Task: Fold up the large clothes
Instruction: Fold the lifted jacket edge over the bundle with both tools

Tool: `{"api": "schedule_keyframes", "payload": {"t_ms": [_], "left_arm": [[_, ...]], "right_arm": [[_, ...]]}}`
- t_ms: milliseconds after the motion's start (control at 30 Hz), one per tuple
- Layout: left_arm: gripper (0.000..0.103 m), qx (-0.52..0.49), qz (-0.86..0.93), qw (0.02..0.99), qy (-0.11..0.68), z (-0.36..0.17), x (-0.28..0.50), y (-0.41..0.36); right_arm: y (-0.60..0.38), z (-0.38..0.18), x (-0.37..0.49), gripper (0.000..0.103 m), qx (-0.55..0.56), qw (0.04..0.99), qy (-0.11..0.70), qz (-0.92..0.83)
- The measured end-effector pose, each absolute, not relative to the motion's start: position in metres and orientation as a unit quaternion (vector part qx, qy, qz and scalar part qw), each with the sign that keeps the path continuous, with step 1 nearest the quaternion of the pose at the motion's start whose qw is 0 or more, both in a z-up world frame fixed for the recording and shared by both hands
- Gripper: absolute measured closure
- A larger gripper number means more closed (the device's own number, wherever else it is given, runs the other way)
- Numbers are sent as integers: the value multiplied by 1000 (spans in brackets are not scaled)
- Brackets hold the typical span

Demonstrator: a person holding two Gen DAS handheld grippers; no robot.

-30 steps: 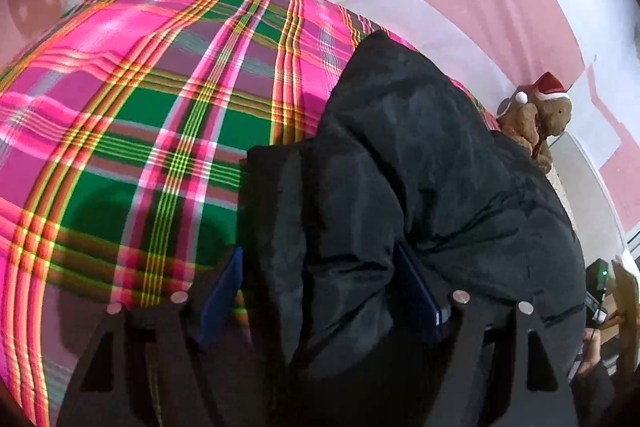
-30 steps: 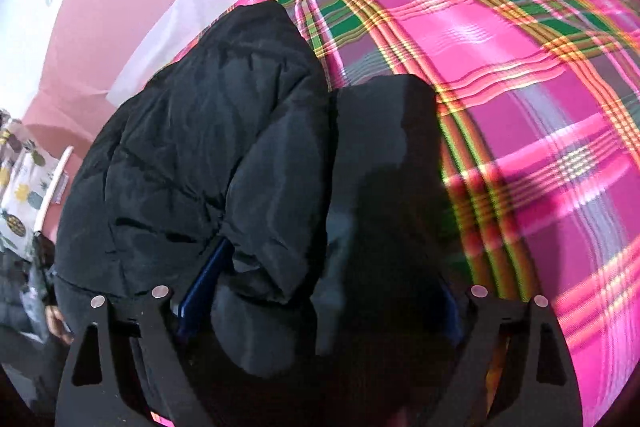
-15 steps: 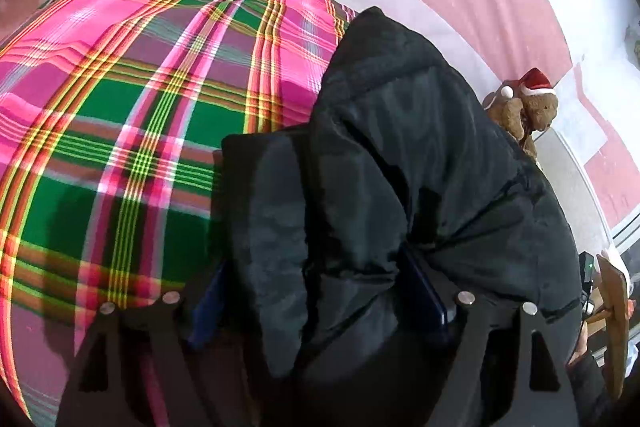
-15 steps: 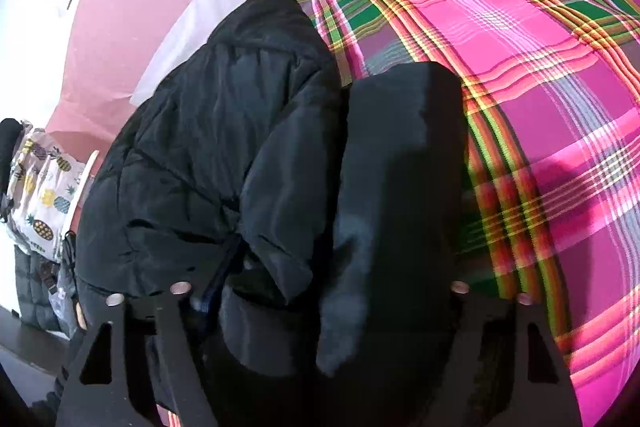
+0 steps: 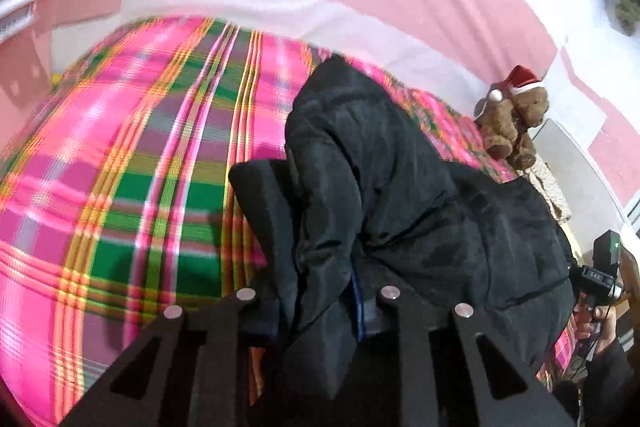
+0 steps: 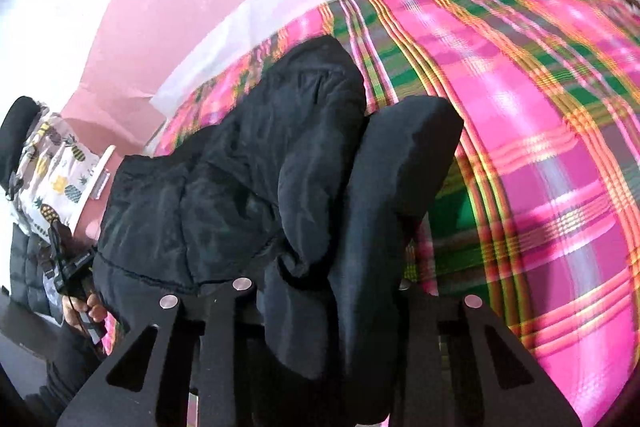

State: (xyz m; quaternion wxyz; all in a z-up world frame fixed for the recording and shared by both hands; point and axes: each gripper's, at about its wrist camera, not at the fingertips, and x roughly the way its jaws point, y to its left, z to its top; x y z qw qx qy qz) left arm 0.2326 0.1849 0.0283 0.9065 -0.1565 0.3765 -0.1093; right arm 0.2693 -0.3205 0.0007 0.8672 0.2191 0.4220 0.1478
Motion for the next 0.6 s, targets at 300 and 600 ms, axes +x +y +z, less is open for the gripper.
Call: {"api": "schedule_keyframes", "payload": {"t_ms": [300,600], "left_arm": [[77,-144,-95,924,341,76,228,209],[77,-146,-54,937,314,97,261,271]], "right_arm": [[-296,40,279,73,210,879,388,182],[-237,54,347,73,208,882,363,219]]}}
